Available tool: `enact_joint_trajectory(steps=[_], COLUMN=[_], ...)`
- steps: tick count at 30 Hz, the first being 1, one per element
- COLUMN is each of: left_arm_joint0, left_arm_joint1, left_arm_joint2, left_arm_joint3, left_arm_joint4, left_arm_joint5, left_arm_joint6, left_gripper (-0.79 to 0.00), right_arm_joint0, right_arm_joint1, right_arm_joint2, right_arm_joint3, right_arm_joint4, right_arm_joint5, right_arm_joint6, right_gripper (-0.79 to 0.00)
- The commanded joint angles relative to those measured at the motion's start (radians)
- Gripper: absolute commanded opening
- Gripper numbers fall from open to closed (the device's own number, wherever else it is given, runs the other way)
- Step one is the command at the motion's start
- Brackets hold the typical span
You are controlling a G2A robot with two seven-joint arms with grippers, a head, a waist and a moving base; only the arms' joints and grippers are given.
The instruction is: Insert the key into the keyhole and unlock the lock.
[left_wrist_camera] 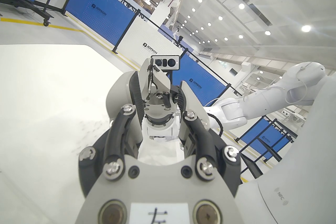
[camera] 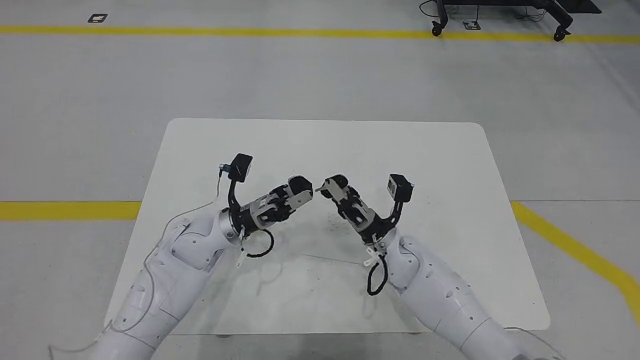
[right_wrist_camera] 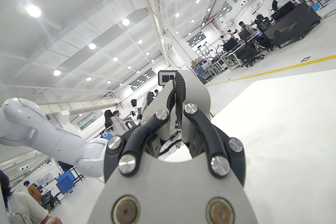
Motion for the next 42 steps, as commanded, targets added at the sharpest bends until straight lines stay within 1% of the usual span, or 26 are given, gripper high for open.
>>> enact_joint_trajectory(steps=[1,3,5,6,7,8,9,12,19,20,21,22,25,30,42], left_arm_joint0=[-0.001,-0.001,-0.001,0.0,-0.001,-0.001,-0.001,-0.002,-0.006,-0.006,-0.006,-0.006,-0.004,0.022,0.022], left_arm_joint1=[-0.001,-0.002,-0.002,-0.002,-0.002,-0.002,-0.002,-0.001,-0.001,0.0,0.0,0.0,0.001,0.003,0.003], left_arm_joint2=[0.003,0.004,0.006,0.006,0.007,0.007,0.007,0.009,0.009,0.008,0.007,0.007,0.001,-0.022,-0.022], left_arm_joint3=[0.0,-0.001,-0.002,-0.002,-0.001,0.0,0.003,0.008,0.023,0.025,0.026,0.026,0.025,-0.004,-0.004], left_arm_joint4=[0.008,0.013,0.018,0.02,0.022,0.025,0.03,0.037,0.051,0.053,0.055,0.056,0.061,0.014,0.014], left_arm_joint5=[0.0,0.0,0.0,0.0,0.0,0.0,0.0,0.0,0.0,0.0,0.0,0.0,0.0,0.0,0.0], left_arm_joint6=[0.004,0.01,0.014,0.014,0.015,0.015,0.015,0.017,0.031,0.035,0.037,0.04,0.053,0.116,0.116], left_gripper=[-0.493,-0.477,-0.496,-0.52,-0.585,-0.625,-0.699,-0.785,-0.785,-0.785,-0.785,-0.785,-0.785,-0.785,-0.785], right_arm_joint0=[0.0,0.002,0.001,0.001,0.001,0.0,-0.002,-0.005,-0.003,-0.003,-0.004,-0.004,-0.004,-0.004,-0.003], right_arm_joint1=[-0.002,-0.004,-0.006,-0.007,-0.008,-0.009,-0.01,-0.014,-0.023,-0.023,-0.024,-0.024,-0.024,-0.024,-0.024], right_arm_joint2=[0.001,0.004,0.009,0.011,0.015,0.019,0.022,0.027,0.037,0.039,0.043,0.044,0.044,0.044,0.045], right_arm_joint3=[-0.003,-0.003,-0.005,-0.006,-0.005,-0.005,-0.006,-0.004,0.005,0.002,0.001,0.0,0.0,0.0,0.002], right_arm_joint4=[-0.002,-0.009,-0.017,-0.02,-0.028,-0.035,-0.04,-0.049,-0.071,-0.074,-0.078,-0.081,-0.081,-0.081,-0.09], right_arm_joint5=[0.0,0.0,0.0,0.0,0.001,0.004,0.005,0.006,0.013,0.011,0.012,0.013,0.013,0.013,0.023], right_arm_joint6=[0.009,0.018,0.022,0.022,0.024,0.024,0.023,0.025,0.044,0.045,0.044,0.045,0.045,0.045,0.054], right_gripper=[-0.785,-0.785,-0.785,-0.785,-0.785,-0.785,-0.785,-0.785,-0.785,-0.742,-0.44,0.0,0.0,0.0,0.0])
